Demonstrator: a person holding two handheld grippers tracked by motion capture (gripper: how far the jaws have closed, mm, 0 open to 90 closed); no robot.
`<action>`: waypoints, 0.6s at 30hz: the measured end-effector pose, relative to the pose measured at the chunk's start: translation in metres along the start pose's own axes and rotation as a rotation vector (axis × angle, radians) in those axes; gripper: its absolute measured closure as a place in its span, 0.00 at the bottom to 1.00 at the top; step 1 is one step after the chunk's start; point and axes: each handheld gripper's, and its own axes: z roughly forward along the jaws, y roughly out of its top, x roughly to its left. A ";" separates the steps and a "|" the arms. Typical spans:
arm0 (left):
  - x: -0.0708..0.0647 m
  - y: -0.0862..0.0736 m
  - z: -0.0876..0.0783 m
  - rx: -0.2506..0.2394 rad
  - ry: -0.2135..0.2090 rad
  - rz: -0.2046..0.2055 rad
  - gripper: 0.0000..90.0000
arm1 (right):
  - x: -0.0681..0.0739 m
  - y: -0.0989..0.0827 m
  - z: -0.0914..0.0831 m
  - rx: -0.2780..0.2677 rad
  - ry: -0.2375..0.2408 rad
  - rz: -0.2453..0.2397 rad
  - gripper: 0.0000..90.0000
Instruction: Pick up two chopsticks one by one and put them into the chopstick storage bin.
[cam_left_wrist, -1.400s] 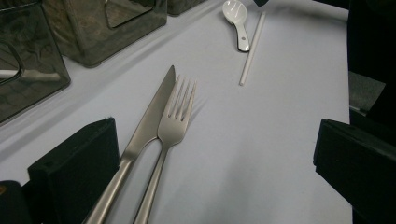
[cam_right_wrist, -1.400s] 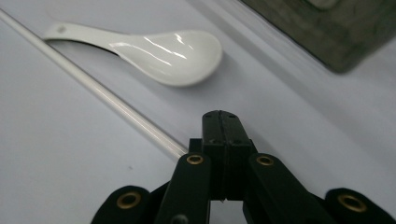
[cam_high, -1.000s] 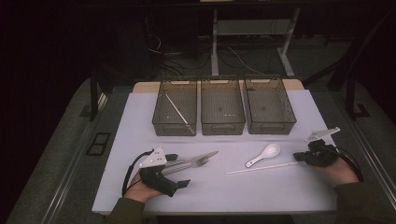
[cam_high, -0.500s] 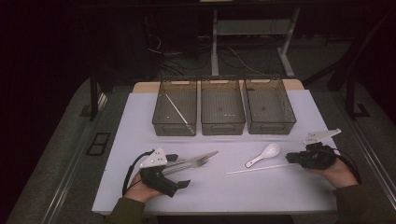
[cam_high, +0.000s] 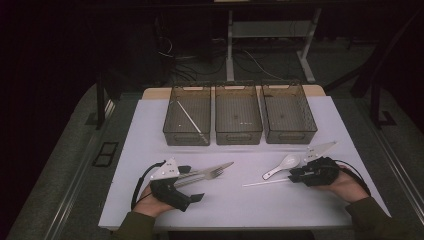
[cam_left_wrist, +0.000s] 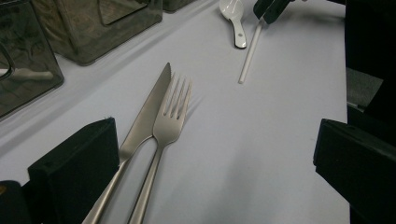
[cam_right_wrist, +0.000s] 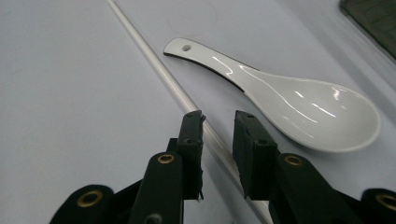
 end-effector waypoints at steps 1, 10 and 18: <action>0.000 0.000 0.000 0.000 0.000 0.000 0.00 | 0.001 0.001 0.002 0.008 0.001 -0.003 0.80; 0.000 0.000 0.001 0.000 -0.002 -0.001 0.00 | 0.004 0.003 0.011 0.060 -0.016 -0.039 0.82; 0.000 0.000 0.001 0.004 -0.007 0.001 0.00 | 0.007 0.003 0.010 0.084 0.009 -0.077 0.85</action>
